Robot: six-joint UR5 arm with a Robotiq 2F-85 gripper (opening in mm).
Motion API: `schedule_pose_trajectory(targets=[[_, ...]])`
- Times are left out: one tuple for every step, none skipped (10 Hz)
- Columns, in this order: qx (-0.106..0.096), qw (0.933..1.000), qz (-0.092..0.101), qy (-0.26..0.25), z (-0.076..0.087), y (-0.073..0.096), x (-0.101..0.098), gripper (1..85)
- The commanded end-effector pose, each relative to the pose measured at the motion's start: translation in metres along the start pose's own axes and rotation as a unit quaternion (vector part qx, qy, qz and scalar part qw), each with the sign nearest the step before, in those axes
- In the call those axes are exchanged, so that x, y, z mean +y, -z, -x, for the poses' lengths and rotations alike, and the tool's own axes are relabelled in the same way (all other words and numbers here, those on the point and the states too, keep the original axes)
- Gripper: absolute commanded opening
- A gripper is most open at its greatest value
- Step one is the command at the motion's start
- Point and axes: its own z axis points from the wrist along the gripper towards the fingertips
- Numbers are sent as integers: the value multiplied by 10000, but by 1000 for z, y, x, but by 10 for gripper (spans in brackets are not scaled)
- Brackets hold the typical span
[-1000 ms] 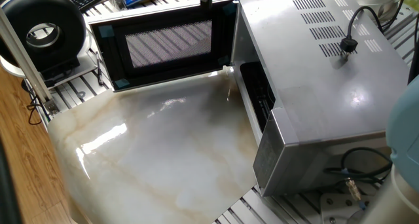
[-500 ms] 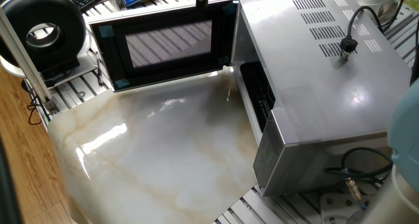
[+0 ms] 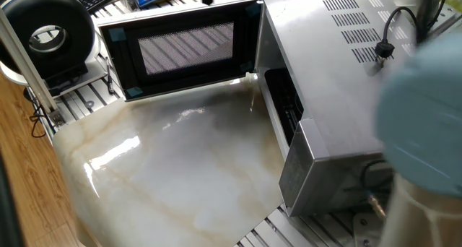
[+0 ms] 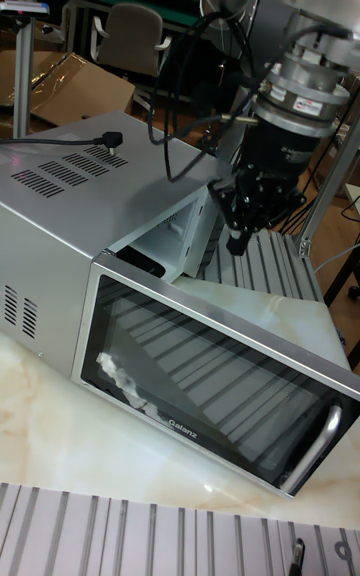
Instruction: Close the microwave door
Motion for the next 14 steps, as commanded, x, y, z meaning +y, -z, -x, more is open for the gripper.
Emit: schedule_pose_trajectory(targets=[[83,9999,-7,133,35,-9,2,10],[59,9999,-9,149,41,-13,3,10],[28,9999,-13,164,47,-19,3,10],[5,9998,-56,188,52,-23,0,10],[-21,9997,-92,213,56,-26,-2,10],[3,9997,-90,212,57,-25,-2,10],[63,9999,-57,150,52,-20,2,10],[157,9999,14,63,42,-13,8,10],[237,9997,-5,-22,38,-12,7,10],[202,9997,-4,-129,40,-12,8,10],[82,9994,72,-336,46,-13,12,10],[-10,9990,55,-435,51,-13,11,10],[-115,9986,53,-505,56,-13,10,10],[-216,9985,91,-500,62,-12,12,10]])
